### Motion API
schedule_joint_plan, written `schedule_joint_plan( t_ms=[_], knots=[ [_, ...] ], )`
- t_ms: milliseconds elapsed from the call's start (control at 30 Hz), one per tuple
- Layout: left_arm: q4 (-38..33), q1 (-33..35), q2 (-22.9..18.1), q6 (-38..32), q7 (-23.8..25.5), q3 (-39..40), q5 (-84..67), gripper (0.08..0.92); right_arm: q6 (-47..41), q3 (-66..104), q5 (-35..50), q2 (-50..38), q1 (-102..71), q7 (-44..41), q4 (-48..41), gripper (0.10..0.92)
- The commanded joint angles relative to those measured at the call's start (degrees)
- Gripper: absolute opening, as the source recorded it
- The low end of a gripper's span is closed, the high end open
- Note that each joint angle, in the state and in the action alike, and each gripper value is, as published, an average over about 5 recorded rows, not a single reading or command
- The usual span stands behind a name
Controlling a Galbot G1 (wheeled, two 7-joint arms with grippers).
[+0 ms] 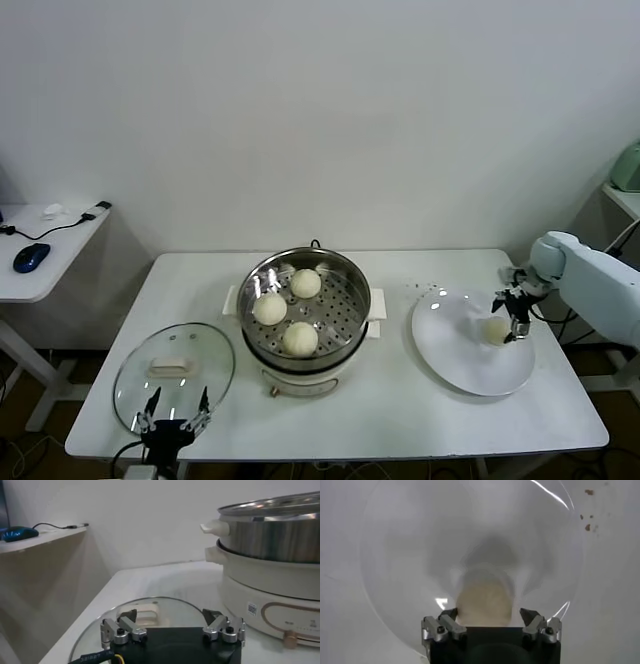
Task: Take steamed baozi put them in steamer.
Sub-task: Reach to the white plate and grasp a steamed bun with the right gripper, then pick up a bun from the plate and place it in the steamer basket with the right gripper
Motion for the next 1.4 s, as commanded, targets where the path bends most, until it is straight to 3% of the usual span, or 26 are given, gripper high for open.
schedule_joint_plan(
  t_ms=[33, 300, 433, 733, 1000, 1167, 1400],
  knots=[
    [0.0, 0.0, 0.0, 0.0, 0.0, -0.1, 0.0, 0.823, 0.0, -0.1, -0.3, 0.9, -0.6, -0.8, -0.4, 0.758],
    [0.0, 0.0, 0.0, 0.1, 0.0, 0.0, -0.1, 0.823, 0.0, -0.9, -0.6, -0.3, 1.6, -1.1, 2.4, 0.645],
    [-0.1, -0.1, 0.0, 0.2, -0.1, 0.1, -0.1, 0.823, -1.0, -8.8, 4.5, -2.1, 9.6, -1.3, 7.7, 0.629],
    [-0.7, -0.2, 0.1, 0.5, 0.0, 0.2, -0.1, 0.823, -9.5, -41.9, 37.3, -0.1, 46.6, 0.3, 31.1, 0.633],
    [-1.5, -0.9, 0.5, 1.2, 0.1, 0.3, -0.2, 0.823, -19.5, -43.5, 57.4, 9.2, 57.8, 6.6, 45.1, 0.634],
    [-2.0, -0.9, 0.4, 1.4, 0.2, 0.8, -0.2, 0.823, -23.6, -40.4, 61.6, 16.5, 53.0, 13.8, 47.8, 0.630],
    [-2.6, -0.9, 0.5, 1.5, 0.1, 0.5, -0.9, 0.823, -26.7, -37.3, 59.0, 24.1, 41.7, 19.6, 42.4, 0.632]
  ],
)
